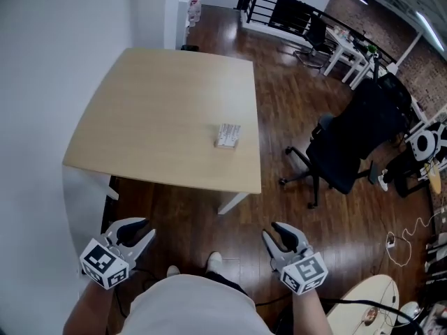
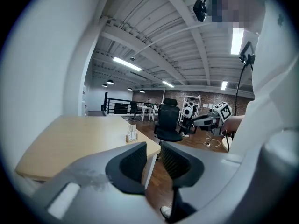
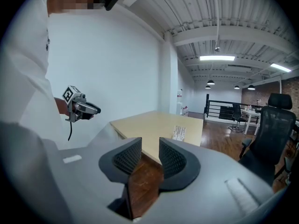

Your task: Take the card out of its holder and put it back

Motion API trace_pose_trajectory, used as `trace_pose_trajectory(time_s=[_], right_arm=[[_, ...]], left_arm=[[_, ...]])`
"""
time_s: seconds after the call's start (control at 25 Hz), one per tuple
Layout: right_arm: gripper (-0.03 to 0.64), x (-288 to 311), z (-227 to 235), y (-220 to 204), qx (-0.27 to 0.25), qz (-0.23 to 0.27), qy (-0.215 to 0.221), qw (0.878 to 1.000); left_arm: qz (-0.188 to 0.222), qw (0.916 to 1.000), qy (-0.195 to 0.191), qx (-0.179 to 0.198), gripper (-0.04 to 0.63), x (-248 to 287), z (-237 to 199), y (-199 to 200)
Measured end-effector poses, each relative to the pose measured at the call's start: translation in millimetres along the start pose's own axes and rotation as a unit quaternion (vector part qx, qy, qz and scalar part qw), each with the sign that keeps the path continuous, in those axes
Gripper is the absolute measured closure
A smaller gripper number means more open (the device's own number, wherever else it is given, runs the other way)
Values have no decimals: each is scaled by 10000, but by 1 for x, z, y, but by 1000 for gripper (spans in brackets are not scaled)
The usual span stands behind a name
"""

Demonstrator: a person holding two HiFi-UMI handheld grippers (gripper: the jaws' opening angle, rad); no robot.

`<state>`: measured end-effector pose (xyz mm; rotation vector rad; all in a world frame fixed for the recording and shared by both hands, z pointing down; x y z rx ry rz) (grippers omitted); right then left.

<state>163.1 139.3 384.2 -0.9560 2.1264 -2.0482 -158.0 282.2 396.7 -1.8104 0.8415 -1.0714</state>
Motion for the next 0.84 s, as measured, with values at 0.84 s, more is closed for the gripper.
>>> trace_pose_trajectory(time_s=[0.84], right_arm=[[499, -5, -93, 4, -65, -124, -123, 9998]], left_arm=[[78, 9990, -427, 42, 494, -50, -16, -31]])
Point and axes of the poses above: the fingertips, and each gripper's own axes: x forward along the fingers, z to its right, y out of its top, the point moved 5 cm from there along -x, backward along the fingers, and after that the axes turned 7 degrees about -x, right-handed, at the moved point
